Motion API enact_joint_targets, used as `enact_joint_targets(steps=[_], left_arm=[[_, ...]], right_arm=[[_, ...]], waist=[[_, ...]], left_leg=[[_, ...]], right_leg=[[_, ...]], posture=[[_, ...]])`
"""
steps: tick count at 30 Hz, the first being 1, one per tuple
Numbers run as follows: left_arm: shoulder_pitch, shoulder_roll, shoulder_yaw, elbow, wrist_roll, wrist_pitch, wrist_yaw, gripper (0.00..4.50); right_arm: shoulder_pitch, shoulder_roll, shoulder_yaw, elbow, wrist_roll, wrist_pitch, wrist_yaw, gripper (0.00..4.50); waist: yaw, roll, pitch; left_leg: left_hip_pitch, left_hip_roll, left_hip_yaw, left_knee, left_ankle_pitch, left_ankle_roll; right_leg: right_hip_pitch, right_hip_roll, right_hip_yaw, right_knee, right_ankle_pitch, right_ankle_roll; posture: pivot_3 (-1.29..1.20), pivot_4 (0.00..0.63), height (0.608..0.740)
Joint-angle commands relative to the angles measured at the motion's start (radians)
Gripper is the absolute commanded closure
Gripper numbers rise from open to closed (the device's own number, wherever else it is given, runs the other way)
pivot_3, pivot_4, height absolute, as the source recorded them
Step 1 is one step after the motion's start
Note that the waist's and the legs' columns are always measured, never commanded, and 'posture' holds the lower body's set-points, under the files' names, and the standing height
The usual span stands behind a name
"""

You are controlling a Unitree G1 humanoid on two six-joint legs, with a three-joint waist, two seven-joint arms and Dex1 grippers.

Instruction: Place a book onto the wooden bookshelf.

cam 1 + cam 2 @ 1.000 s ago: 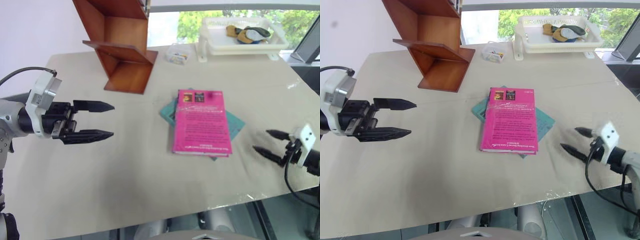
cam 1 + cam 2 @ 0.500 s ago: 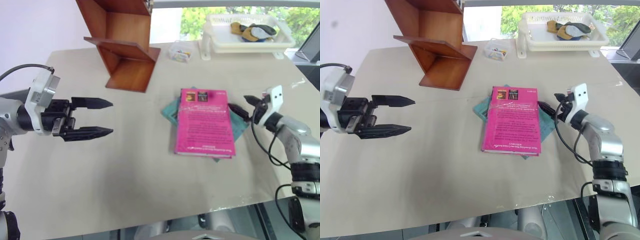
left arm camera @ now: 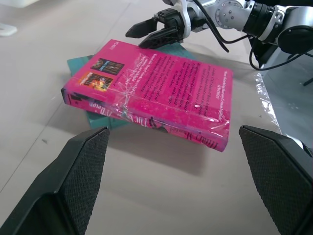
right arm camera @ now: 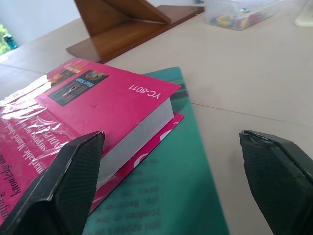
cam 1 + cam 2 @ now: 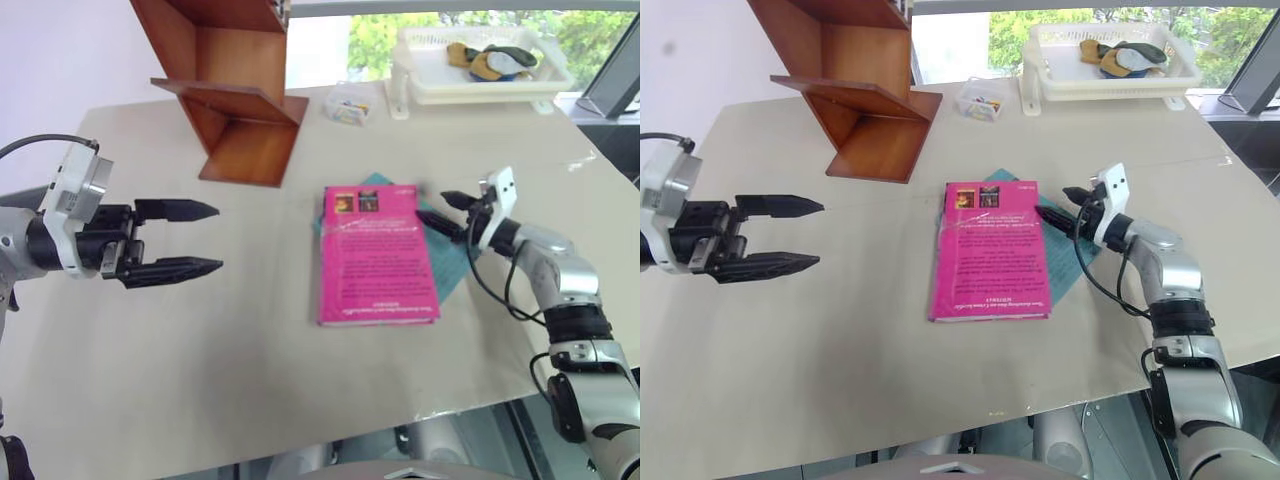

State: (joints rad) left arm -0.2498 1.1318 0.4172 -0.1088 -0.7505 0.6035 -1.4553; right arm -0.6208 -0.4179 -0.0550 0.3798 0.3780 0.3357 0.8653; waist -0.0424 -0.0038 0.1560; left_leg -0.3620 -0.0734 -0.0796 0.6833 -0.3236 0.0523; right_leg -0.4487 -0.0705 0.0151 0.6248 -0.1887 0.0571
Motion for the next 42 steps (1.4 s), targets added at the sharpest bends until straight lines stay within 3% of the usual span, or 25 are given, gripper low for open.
enact_joint_targets(steps=[1, 11, 19, 26, 34, 38, 42], left_arm=[[-0.002, 0.011, 0.036, -0.032, -0.019, 0.002, 0.008, 0.04], [0.006, 0.005, 0.035, -0.041, -0.027, 0.017, 0.023, 0.04], [0.038, -0.064, -0.007, -0.035, 0.013, 0.042, 0.146, 0.04], [0.053, -0.125, -0.066, -0.032, -0.008, 0.147, 0.242, 0.04], [0.03, -0.281, -0.102, -0.033, -0.168, 0.389, 0.375, 0.04], [-0.034, -0.353, -0.123, 0.029, -0.225, 0.49, 0.433, 0.04], [-0.11, -0.411, -0.198, 0.135, -0.178, 0.527, 0.48, 0.04]], right_arm=[[-0.039, 0.018, 0.016, 0.016, -0.021, -0.031, 0.007, 0.0], [-0.05, 0.032, 0.012, 0.054, -0.05, -0.08, -0.002, 0.0], [-0.005, -0.062, -0.066, -0.03, -0.015, -0.089, 0.01, 0.0], [0.127, -0.224, -0.168, -0.189, 0.038, -0.048, 0.053, 0.0], [0.251, -0.339, -0.265, -0.391, 0.098, 0.042, 0.038, 0.0], [0.313, -0.365, -0.301, -0.512, 0.172, 0.099, 0.059, 0.0], [0.412, -0.393, -0.344, -0.692, 0.31, 0.172, 0.127, 0.0]], waist=[[0.0, 0.0, 0.0], [-0.001, 0.0, 0.0], [0.002, 0.0, 0.0], [0.007, 0.0, 0.0], [0.008, 0.0, 0.0], [0.018, 0.0, -0.001], [0.033, 0.0, -0.001]], left_leg=[[0.0, 0.0, 0.0, 0.0, 0.0, 0.0], [0.0, 0.0, 0.0, 0.0, 0.0, 0.0], [0.0, -0.001, -0.001, 0.0, 0.0, 0.0], [0.0, -0.002, -0.001, 0.0, 0.0, 0.0], [0.001, 0.001, 0.001, 0.001, 0.0, 0.0], [0.0, 0.001, 0.001, 0.002, 0.0, 0.0], [0.0, 0.0, 0.001, 0.002, 0.0, 0.0]], right_leg=[[0.0, 0.0, 0.0, 0.0, 0.0, 0.0], [0.0, 0.0, 0.0, 0.0, 0.0, 0.0], [0.0, 0.0, -0.001, 0.001, 0.0, 0.0], [0.0, 0.0, -0.001, 0.001, 0.0, 0.0], [0.0, -0.001, 0.001, 0.001, 0.0, 0.0], [0.001, -0.001, 0.001, 0.001, 0.0, 0.0], [0.001, -0.001, 0.001, 0.001, 0.0, 0.0]], posture=[[0.0, 0.15, 0.74], [0.0, 0.15, 0.74], [0.0, 0.15, 0.74], [0.0, 0.15, 0.74], [0.0, 0.15, 0.74], [0.0, 0.15, 0.74], [0.0, 0.15, 0.74]])
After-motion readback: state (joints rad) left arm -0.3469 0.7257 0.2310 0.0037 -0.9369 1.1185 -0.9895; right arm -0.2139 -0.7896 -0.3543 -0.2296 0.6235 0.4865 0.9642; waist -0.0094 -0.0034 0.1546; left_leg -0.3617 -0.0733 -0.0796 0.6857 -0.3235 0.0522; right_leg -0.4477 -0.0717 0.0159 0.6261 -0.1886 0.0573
